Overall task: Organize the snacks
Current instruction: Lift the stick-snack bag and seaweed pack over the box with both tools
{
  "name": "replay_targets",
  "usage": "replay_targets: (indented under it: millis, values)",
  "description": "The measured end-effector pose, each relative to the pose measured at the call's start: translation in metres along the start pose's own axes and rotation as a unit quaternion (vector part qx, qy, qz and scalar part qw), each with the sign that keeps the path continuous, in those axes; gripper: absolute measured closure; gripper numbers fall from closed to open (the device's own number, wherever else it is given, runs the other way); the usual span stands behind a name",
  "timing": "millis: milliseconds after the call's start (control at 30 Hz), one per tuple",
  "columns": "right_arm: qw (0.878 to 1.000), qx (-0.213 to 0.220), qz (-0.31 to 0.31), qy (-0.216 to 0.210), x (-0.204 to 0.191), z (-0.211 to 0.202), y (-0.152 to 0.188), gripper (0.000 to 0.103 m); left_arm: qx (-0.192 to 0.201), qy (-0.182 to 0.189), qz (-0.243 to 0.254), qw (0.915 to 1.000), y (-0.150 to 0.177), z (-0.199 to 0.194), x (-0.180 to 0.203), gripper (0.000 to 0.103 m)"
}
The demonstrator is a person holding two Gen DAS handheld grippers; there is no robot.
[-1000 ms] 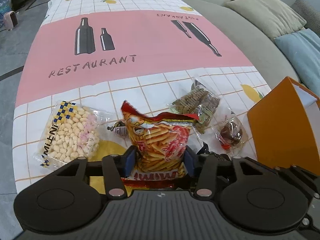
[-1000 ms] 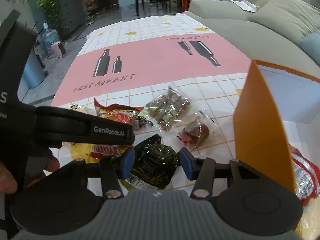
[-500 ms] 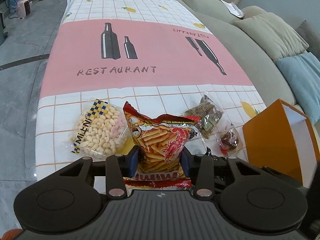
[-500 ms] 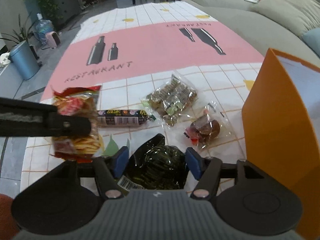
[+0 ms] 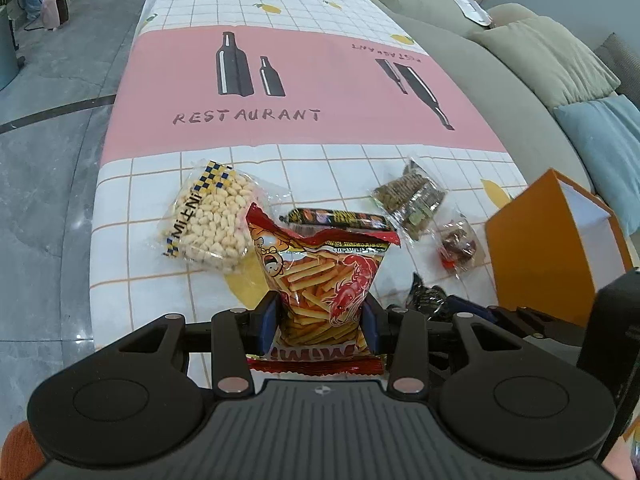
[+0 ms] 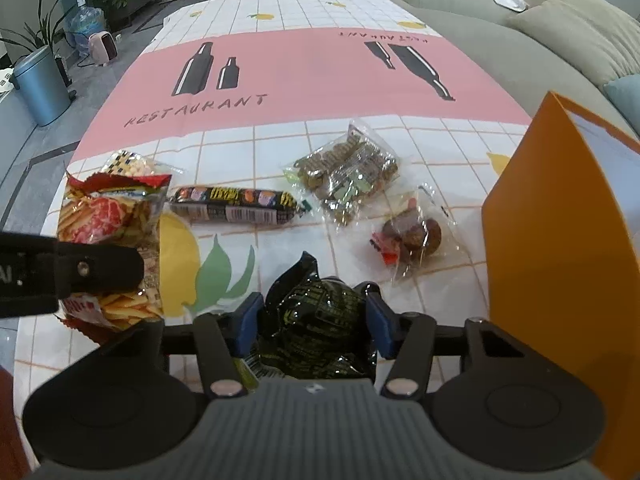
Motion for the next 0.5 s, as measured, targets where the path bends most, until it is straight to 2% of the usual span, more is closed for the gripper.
replay_targets:
  millis: [167,500]
  values:
    - [0.999,-0.010,0.025,-0.019,0.002,-0.018,0.014,0.052,0.002,-0.007,0.009,0.9999,0.010,-0.014,0.007,0.056]
    - [0.998,0.034,0.025,-0.048,0.011,-0.084,0.018,0.052,0.023,-0.011,0.026,0.9993,0.016,-0.053,0.030,0.056]
Point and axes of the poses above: each gripper's, at about its wrist camera, not at the fingertips, and z roughly the way its jaws point, x to its right, y to its underside, the point moved 6 cm from there along z, roughly the way its jaws point, and after that the axes turned 9 degrees about z, right-handed, at the moved point
